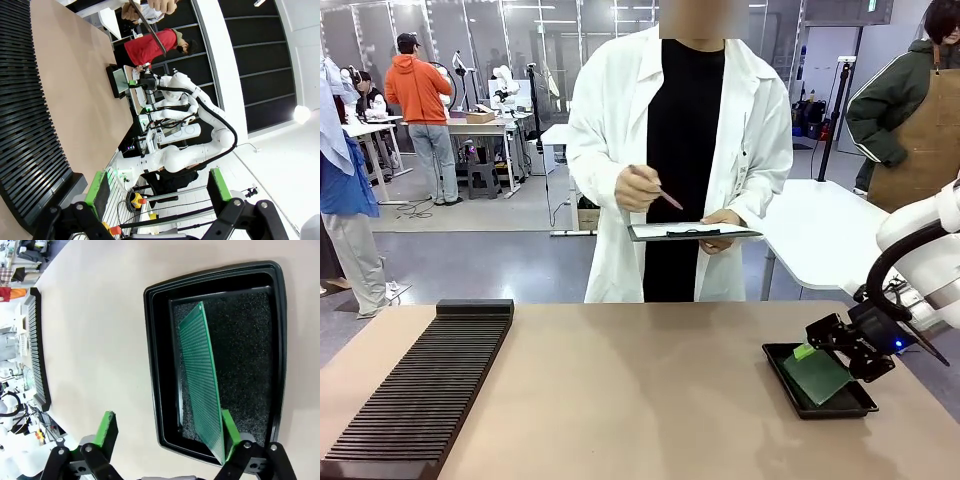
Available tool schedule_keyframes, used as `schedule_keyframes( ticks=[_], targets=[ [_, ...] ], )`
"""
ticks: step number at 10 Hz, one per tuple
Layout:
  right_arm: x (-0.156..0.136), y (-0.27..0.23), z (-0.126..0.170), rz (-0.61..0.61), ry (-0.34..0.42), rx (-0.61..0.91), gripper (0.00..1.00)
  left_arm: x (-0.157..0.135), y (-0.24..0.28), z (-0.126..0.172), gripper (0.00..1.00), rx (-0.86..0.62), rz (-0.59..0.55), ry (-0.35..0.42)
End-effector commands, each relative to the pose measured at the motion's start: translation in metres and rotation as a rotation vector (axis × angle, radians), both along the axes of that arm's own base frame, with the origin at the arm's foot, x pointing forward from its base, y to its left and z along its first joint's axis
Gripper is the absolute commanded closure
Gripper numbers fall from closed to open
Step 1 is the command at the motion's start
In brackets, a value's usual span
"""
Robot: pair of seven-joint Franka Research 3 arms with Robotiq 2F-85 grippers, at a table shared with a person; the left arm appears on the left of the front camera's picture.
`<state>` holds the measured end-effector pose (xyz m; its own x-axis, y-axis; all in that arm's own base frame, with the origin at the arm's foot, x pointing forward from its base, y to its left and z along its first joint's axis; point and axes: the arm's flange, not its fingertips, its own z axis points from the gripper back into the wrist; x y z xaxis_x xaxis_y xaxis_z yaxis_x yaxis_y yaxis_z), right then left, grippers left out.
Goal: Inspect the PCB.
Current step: Place the Blank PCB in the ESD tray.
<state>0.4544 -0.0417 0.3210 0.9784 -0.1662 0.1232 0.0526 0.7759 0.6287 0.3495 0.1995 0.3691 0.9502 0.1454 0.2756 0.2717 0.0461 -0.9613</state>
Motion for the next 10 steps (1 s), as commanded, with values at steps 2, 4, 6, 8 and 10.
schedule_keyframes(
  ticks=[2, 4, 6, 8, 10],
  targets=[
    [-0.007, 0.002, 0.007, -0.023, 0.005, -0.007, 0.0, 0.002, 0.001, 0.003, 0.0, 0.004, 0.0, 0.004],
    [-0.009, -0.003, 0.01, -0.036, -0.012, -0.004, 0.0, 0.002, 0.001, 0.003, 0.0, 0.004, 0.0, 0.004],
    [-0.017, -0.009, 0.017, -0.05, -0.018, -0.04, 0.0, 0.002, 0.001, 0.003, 0.0, 0.004, 0.0, 0.004],
    [-0.028, -0.013, 0.036, -0.063, -0.035, -0.081, 0.0, 0.002, 0.001, 0.003, 0.0, 0.004, 0.0, 0.004],
    [-0.031, -0.017, 0.047, -0.071, -0.055, -0.07, 0.0, 0.002, 0.001, 0.003, 0.0, 0.004, 0.0, 0.004]
  ],
)
